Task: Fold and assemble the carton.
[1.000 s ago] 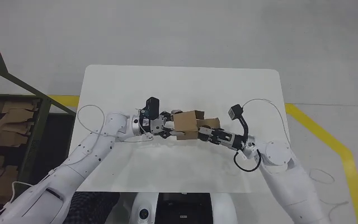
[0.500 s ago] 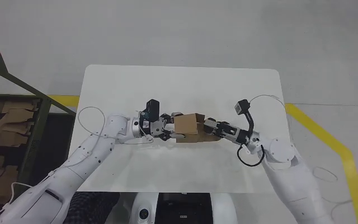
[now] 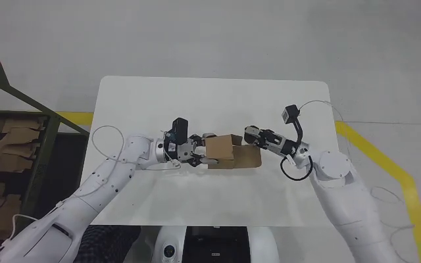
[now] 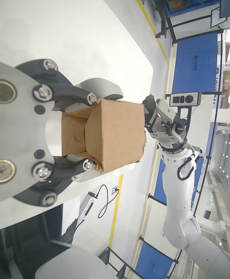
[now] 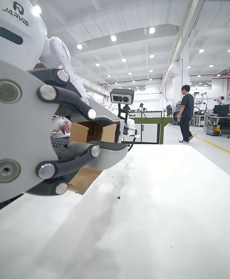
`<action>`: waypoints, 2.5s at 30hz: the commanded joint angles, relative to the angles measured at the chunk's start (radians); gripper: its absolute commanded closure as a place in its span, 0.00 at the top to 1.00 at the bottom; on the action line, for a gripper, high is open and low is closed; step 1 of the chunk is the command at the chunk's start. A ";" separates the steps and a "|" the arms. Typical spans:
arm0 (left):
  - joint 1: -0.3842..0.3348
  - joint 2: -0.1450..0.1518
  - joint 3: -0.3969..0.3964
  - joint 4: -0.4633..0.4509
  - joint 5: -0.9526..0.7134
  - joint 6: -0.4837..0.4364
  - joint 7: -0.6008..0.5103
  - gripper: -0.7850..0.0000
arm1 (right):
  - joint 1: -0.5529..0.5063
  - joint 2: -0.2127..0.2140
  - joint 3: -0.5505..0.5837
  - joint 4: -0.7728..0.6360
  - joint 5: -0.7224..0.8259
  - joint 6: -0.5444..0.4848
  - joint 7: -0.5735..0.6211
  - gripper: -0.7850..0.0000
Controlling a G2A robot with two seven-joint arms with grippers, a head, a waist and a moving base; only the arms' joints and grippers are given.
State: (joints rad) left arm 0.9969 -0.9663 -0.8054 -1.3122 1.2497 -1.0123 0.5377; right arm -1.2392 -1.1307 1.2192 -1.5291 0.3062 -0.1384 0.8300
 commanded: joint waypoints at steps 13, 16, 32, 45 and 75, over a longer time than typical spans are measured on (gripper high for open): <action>-0.002 -0.002 0.003 0.001 0.004 0.000 0.006 0.58 | -0.041 -0.002 -0.041 -0.042 0.007 -0.058 0.030 0.19; -0.002 -0.002 0.002 0.002 0.006 0.000 0.008 0.59 | -0.068 0.005 0.005 -0.055 0.008 -0.074 0.007 0.18; 0.013 0.005 -0.058 -0.014 0.004 0.004 0.058 0.61 | -0.271 0.038 0.197 -0.028 0.087 -0.026 -0.016 0.14; 0.034 -0.003 -0.074 -0.049 0.014 0.000 0.048 0.55 | -0.118 0.007 0.043 0.103 0.204 -0.103 0.122 0.18; 0.025 -0.026 -0.057 -0.018 0.100 0.011 -0.012 0.57 | -0.164 0.022 0.048 -0.080 0.088 -0.083 0.109 0.21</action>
State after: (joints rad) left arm 1.0214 -0.9923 -0.8611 -1.3305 1.3461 -1.0029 0.5250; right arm -1.4040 -1.1095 1.2671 -1.6070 0.3988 -0.2252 0.9415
